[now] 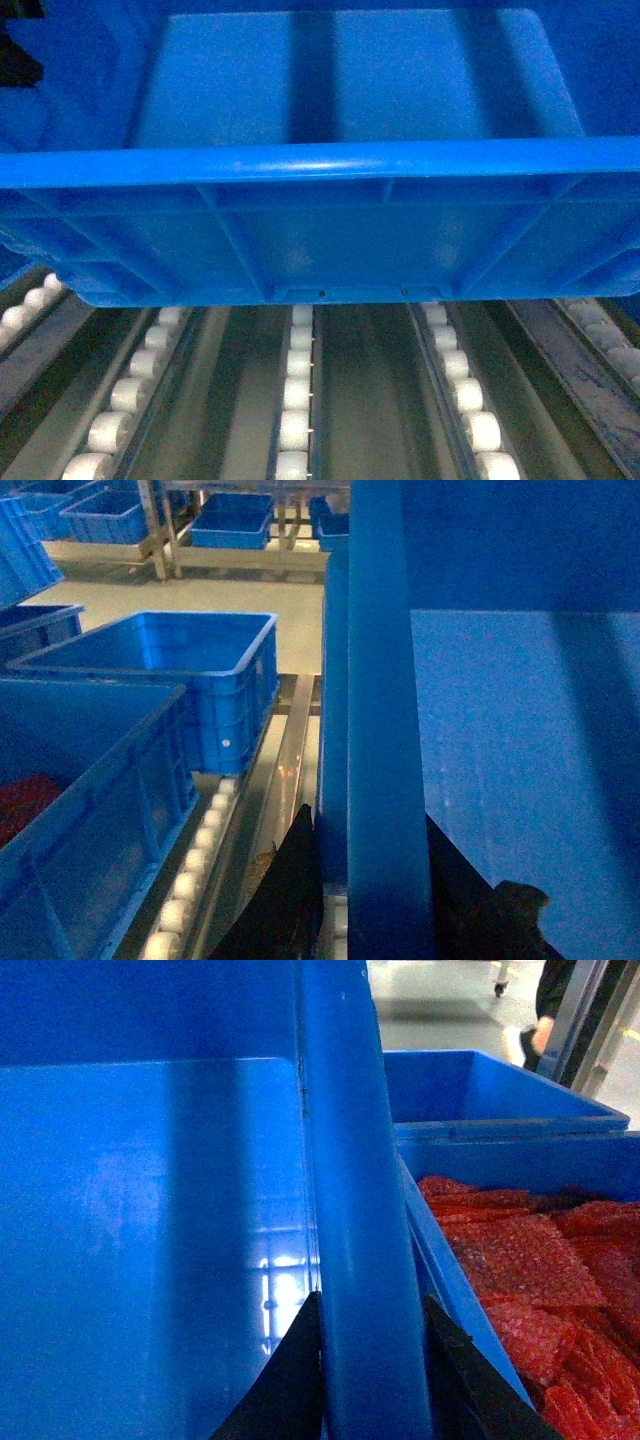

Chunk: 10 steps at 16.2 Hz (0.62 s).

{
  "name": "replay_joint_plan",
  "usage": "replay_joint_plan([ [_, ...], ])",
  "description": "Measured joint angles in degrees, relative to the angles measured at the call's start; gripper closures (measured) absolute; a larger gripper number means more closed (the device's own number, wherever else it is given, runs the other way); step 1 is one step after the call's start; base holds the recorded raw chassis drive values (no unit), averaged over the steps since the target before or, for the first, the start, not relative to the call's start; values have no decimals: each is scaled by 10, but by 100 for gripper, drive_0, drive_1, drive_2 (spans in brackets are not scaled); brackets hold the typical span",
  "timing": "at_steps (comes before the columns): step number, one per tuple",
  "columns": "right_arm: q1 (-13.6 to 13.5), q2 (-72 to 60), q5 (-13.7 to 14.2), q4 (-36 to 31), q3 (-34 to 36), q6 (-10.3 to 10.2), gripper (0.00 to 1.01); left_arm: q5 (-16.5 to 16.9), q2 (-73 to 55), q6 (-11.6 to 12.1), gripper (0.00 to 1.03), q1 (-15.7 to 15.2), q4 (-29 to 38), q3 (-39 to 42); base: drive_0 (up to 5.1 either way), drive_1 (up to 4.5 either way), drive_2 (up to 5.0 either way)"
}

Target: Place box next to blue box on left shelf

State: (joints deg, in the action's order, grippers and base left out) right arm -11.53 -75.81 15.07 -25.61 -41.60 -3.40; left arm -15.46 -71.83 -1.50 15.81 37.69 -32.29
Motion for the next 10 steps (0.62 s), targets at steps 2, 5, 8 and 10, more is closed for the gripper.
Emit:
replay_joint_plan([
  [2,0,0,0,0,0,0,81,0,0,0,86,0,0,0,10,441,-422],
  [5,0,0,0,0,0,0,81,0,0,0,86,0,0,0,10,441,-422],
  [8,0,0,0,0,0,0,81,0,0,0,86,0,0,0,10,441,-422],
  [10,0,0,0,0,0,0,81,0,0,0,86,0,0,0,10,441,-422],
])
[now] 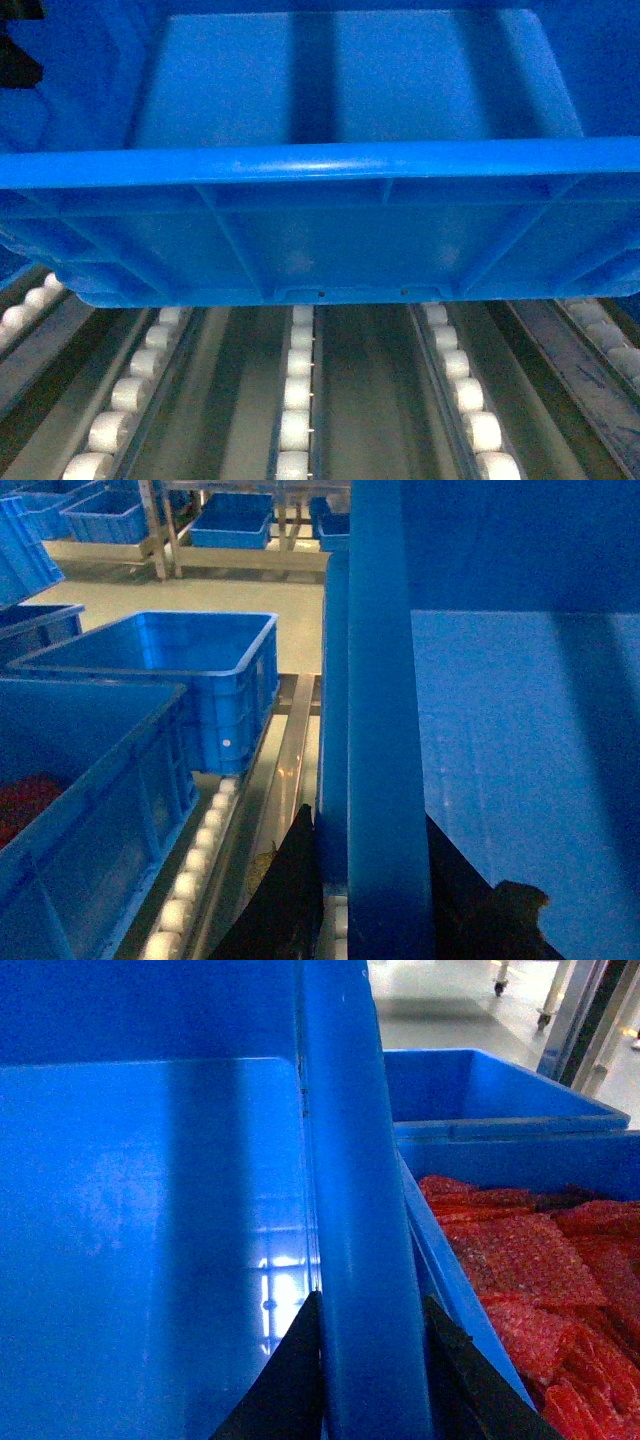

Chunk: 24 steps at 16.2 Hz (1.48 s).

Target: Place box next to blue box on left shelf

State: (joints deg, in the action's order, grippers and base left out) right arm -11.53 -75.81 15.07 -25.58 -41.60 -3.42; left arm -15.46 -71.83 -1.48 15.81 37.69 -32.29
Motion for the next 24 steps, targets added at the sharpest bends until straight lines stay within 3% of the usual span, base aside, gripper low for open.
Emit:
replay_joint_plan([
  [22,0,0,0,0,0,0,81,0,0,0,86,0,0,0,10,441,-422],
  [23,0,0,5,3,0,2,81,0,0,0,86,0,-1,0,10,441,-422],
  [24,-10,0,45,16,-2,18,81,5,6,9,86,0,-47,-9,10,441,-422],
])
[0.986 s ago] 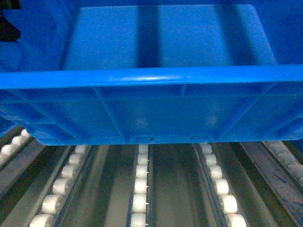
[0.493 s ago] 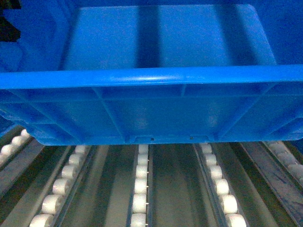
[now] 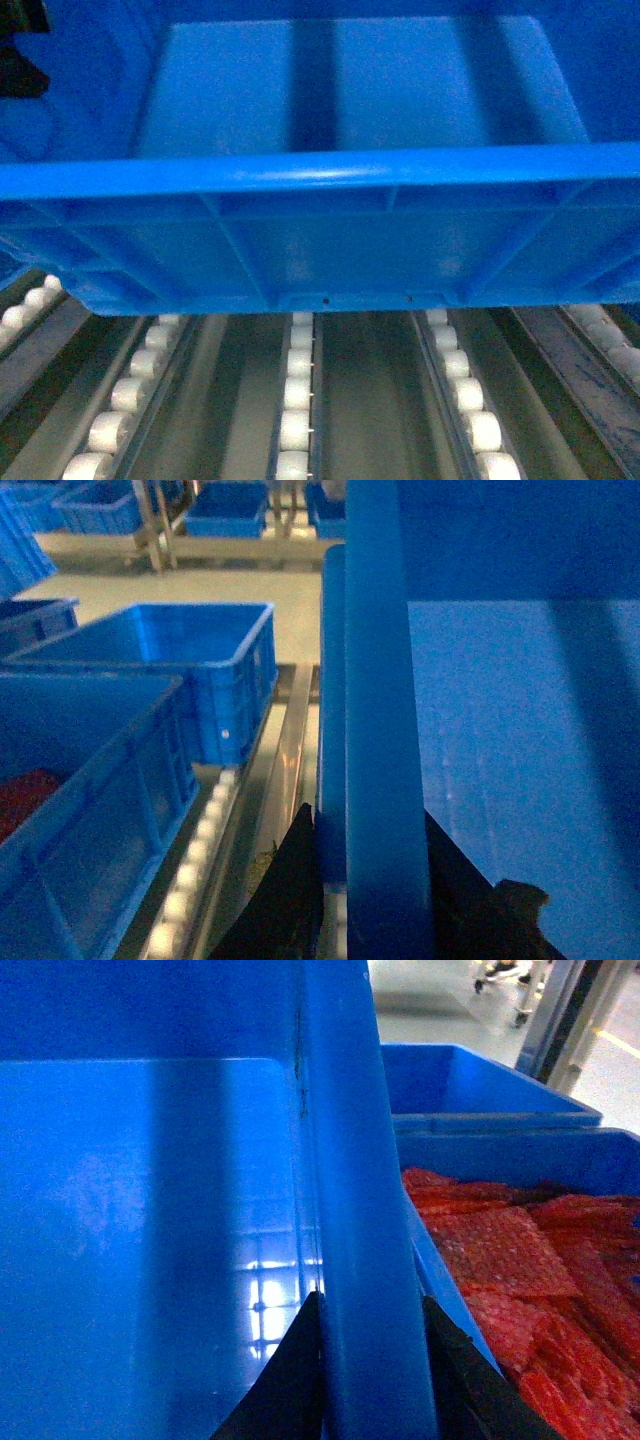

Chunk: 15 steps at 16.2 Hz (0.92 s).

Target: Place box next to blue box on left shelf

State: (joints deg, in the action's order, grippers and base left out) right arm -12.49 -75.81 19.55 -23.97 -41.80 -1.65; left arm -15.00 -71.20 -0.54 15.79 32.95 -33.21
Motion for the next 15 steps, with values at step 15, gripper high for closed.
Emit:
replay_joint_plan([
  [15,-33,-52,-92,123,-16,-64,81,56,-29,64,86,-103,-95,6,6,294,-281],
])
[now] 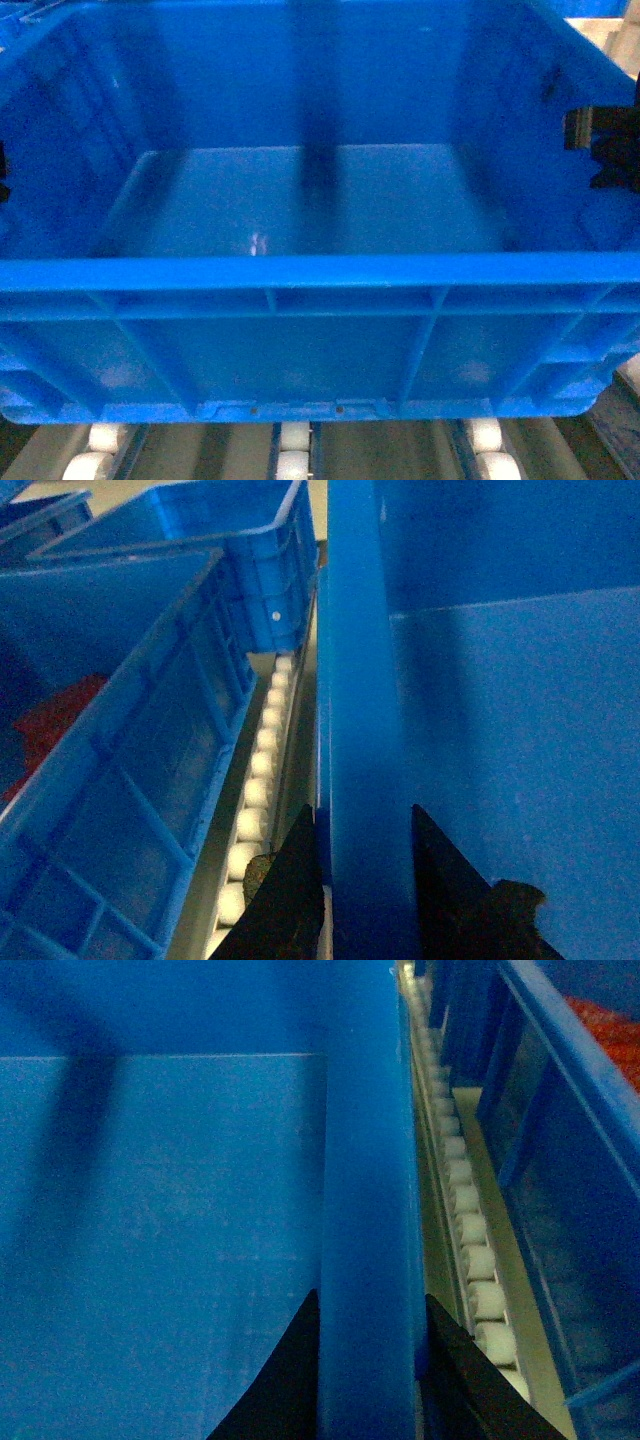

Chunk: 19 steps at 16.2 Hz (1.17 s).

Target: Place box next to blue box on left shelf

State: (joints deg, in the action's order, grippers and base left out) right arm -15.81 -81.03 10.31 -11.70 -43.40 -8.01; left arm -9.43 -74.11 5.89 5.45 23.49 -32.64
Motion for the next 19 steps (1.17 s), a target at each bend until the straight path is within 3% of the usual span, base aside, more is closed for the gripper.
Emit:
replay_joint_plan([
  [5,-3,-44,-8,27,23,-37,81,-23,-29,3,86,26,-47,11,0,0,0],
  [6,-3,-44,-19,11,23,-32,63,-11,-34,-2,73,28,-16,11,0,0,0],
  [8,-4,-42,-25,-34,22,-27,46,8,-33,-15,54,45,57,17,0,0,0],
  [10,-19,-15,-53,-77,19,-26,24,46,-12,-44,33,77,115,14,0,0,0],
  [12,-22,2,-48,-130,14,-29,1,41,-4,-67,9,80,160,10,0,0,0],
  [14,-21,5,-34,-144,13,-31,3,39,-3,-73,3,77,169,5,0,0,0],
  [19,-21,9,-27,-148,12,-31,3,39,6,-74,5,76,163,-1,0,0,0],
])
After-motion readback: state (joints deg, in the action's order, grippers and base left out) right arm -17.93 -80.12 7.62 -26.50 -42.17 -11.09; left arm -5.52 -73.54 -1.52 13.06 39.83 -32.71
